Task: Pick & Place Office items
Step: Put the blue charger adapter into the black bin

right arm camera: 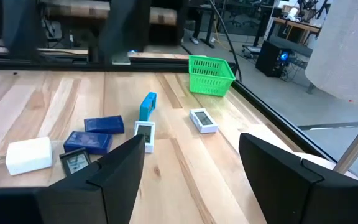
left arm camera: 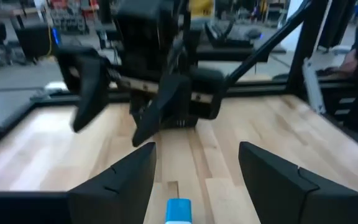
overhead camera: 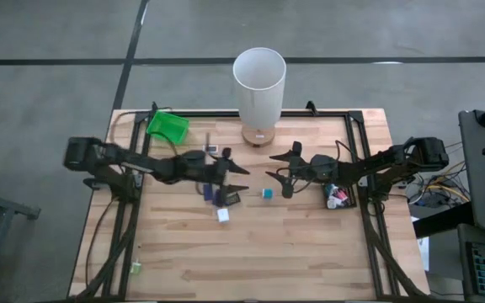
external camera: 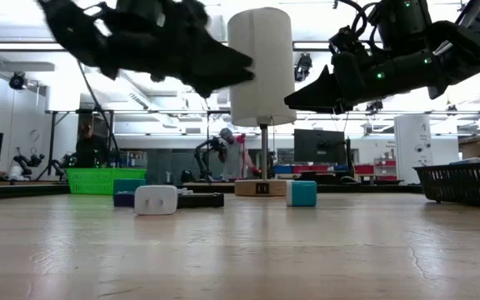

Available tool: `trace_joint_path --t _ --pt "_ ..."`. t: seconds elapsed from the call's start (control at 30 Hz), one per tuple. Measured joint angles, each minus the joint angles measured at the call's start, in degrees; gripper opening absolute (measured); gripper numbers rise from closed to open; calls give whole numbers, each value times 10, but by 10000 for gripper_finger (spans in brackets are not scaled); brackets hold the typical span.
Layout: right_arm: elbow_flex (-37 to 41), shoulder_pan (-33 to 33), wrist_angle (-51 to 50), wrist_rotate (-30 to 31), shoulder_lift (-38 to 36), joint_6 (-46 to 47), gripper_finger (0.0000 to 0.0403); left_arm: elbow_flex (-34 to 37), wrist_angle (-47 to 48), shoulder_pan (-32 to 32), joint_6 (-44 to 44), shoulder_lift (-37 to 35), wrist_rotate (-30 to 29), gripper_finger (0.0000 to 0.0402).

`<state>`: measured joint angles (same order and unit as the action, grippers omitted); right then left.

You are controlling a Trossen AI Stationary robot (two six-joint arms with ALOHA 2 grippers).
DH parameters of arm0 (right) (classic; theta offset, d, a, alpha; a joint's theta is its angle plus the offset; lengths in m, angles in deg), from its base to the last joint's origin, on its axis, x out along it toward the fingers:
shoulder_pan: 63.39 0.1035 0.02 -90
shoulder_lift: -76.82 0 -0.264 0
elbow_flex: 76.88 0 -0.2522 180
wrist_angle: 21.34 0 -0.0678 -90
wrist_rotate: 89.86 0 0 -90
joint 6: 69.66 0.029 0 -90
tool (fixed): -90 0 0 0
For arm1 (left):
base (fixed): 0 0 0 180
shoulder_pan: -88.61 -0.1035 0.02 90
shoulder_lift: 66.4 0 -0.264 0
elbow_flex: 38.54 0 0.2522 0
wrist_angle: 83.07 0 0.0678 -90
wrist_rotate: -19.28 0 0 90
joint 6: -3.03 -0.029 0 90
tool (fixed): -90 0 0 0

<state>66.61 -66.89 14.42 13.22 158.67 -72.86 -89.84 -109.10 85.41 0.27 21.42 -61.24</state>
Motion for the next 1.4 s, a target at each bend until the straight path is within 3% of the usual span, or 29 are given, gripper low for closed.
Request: trace_joint_path --t 0.3,0.5,1.07,1.4 --pt "0 0 0 0 0 0 267 111 -1 1 -22 -174 0 236" --pt "0 0 0 0 0 0 259 144 0 1 -22 -240 0 237" --pt "-2 0 0 0 0 5 265 145 0 1 -19 -252 -3 237" --pt "-2 0 0 -1 0 100 256 145 0 1 -20 -252 -4 236"
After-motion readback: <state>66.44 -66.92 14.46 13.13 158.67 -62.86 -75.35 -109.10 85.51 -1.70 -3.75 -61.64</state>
